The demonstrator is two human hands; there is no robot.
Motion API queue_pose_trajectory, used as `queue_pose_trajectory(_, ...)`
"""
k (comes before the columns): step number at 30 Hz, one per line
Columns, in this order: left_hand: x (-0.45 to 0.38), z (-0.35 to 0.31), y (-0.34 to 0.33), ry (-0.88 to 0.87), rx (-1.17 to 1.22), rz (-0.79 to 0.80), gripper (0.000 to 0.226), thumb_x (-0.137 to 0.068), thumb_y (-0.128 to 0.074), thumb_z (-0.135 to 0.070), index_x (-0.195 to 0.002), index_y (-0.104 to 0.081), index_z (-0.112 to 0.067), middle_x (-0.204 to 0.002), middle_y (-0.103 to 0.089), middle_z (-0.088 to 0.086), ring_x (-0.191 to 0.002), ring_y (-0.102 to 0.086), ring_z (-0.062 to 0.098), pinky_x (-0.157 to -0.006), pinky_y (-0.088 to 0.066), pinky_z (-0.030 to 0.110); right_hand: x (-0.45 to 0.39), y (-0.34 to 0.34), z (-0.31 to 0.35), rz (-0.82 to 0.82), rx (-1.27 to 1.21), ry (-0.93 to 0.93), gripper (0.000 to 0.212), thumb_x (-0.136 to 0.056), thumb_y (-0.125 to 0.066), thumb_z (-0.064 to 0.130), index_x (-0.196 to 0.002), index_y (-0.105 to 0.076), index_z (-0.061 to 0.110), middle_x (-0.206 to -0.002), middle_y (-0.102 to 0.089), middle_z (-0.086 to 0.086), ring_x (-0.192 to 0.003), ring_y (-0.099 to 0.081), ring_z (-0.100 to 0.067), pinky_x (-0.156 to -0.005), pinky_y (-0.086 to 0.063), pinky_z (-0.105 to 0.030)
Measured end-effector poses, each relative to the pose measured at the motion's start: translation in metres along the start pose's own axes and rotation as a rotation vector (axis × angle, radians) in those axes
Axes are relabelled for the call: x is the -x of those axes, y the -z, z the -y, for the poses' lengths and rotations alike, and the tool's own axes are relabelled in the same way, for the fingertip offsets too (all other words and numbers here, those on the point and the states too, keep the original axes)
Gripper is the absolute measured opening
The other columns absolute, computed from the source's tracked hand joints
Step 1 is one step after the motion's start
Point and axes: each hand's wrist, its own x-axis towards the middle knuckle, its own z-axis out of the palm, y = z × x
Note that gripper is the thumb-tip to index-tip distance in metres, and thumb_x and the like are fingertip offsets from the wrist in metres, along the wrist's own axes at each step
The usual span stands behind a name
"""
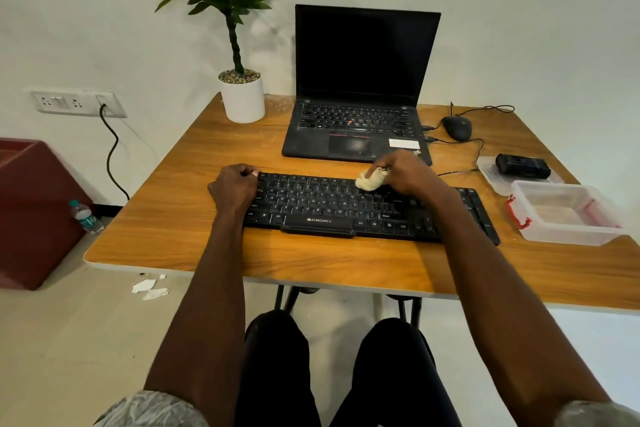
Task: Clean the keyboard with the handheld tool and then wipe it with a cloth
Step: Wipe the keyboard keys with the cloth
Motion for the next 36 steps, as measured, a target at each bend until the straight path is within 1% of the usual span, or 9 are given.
queue_pose_trajectory(4,0.001,0.000,-0.001,0.002,-0.005,-0.005,0.022,-0.095,-0.056,-0.029,-0.106,-0.073,-0.021,-0.111,-0.070,0.004,-0.110,-0.058,0.026,-0.106,-0.023,0.037,0.003,0.013,-0.021,-0.084,0.113,-0.148,0.031,-0.088,-0.058,0.000,-0.108,-0.074,0.016,-0.116,-0.066,-0.010,-0.093,-0.056,-0.021,-0.077,-0.044,-0.032)
queue_pose_trajectory(8,0.001,0.000,0.000,0.009,-0.020,0.001,0.022,-0.094,-0.056,-0.031,-0.105,-0.073,-0.021,-0.110,-0.071,0.005,-0.110,-0.059,0.026,-0.106,-0.025,0.038,0.011,-0.016,0.014,-0.329,0.202,-0.265,0.016,-0.092,-0.059,0.015,-0.101,-0.065,0.004,-0.088,-0.062,-0.006,-0.078,-0.055,-0.019,-0.068,-0.044,-0.029)
queue_pose_trajectory(11,0.001,-0.001,0.001,0.006,-0.013,-0.003,0.021,-0.094,-0.057,-0.030,-0.104,-0.073,-0.021,-0.111,-0.071,0.004,-0.110,-0.059,0.026,-0.106,-0.025,0.038,0.014,-0.043,0.054,-0.369,0.163,-0.136,0.016,-0.092,-0.059,0.017,-0.100,-0.068,0.007,-0.079,-0.060,-0.002,-0.071,-0.057,-0.015,-0.062,-0.043,-0.026)
queue_pose_trajectory(15,0.002,0.000,0.000,0.006,0.011,-0.004,0.020,-0.093,-0.058,-0.029,-0.102,-0.074,-0.021,-0.109,-0.071,0.004,-0.110,-0.059,0.026,-0.107,-0.025,0.039,0.020,-0.057,0.066,-0.263,0.045,0.055,0.022,-0.089,-0.058,0.011,-0.106,-0.072,0.009,-0.093,-0.067,-0.009,-0.080,-0.059,-0.020,-0.067,-0.044,-0.031)
queue_pose_trajectory(19,0.001,0.003,-0.001,-0.017,0.005,-0.016,0.022,-0.094,-0.057,-0.029,-0.105,-0.074,-0.020,-0.111,-0.071,0.005,-0.109,-0.060,0.026,-0.108,-0.027,0.041,0.028,-0.053,0.033,-0.531,0.144,-0.245,0.020,-0.092,-0.057,0.015,-0.103,-0.068,0.003,-0.107,-0.063,-0.015,-0.098,-0.058,-0.027,-0.079,-0.053,-0.038)
queue_pose_trajectory(21,0.002,0.002,-0.002,-0.024,0.002,-0.021,0.022,-0.094,-0.057,-0.029,-0.106,-0.074,-0.020,-0.111,-0.071,0.004,-0.109,-0.060,0.026,-0.107,-0.026,0.041,0.027,-0.058,0.042,-0.541,0.186,-0.336,0.022,-0.093,-0.058,0.019,-0.105,-0.066,0.004,-0.120,-0.057,-0.016,-0.110,-0.052,-0.028,-0.087,-0.050,-0.037)
queue_pose_trajectory(27,0.001,0.003,-0.001,-0.026,0.008,-0.014,0.022,-0.093,-0.058,-0.029,-0.106,-0.074,-0.020,-0.110,-0.071,0.005,-0.107,-0.061,0.026,-0.108,-0.031,0.042,0.016,-0.088,0.089,-0.414,0.212,0.070,0.023,-0.092,-0.059,0.019,-0.111,-0.068,0.009,-0.127,-0.054,-0.011,-0.114,-0.044,-0.025,-0.097,-0.041,-0.034)
queue_pose_trajectory(33,0.000,0.006,-0.002,-0.030,0.019,-0.030,0.022,-0.093,-0.058,-0.029,-0.104,-0.074,-0.020,-0.107,-0.072,0.004,-0.104,-0.062,0.025,-0.108,-0.033,0.043,0.029,-0.067,0.057,-0.581,0.081,-0.350,0.024,-0.089,-0.063,0.016,-0.108,-0.066,0.001,-0.120,-0.059,-0.015,-0.115,-0.043,-0.030,-0.092,-0.046,-0.038)
queue_pose_trajectory(36,0.000,0.006,-0.003,-0.036,0.023,-0.028,0.021,-0.093,-0.057,-0.028,-0.103,-0.074,-0.020,-0.106,-0.072,0.003,-0.104,-0.062,0.025,-0.107,-0.032,0.042,0.027,-0.081,0.087,-0.549,0.098,-0.280,0.018,-0.090,-0.064,0.016,-0.101,-0.066,0.002,-0.125,-0.057,-0.015,-0.117,-0.043,-0.028,-0.095,-0.047,-0.037)
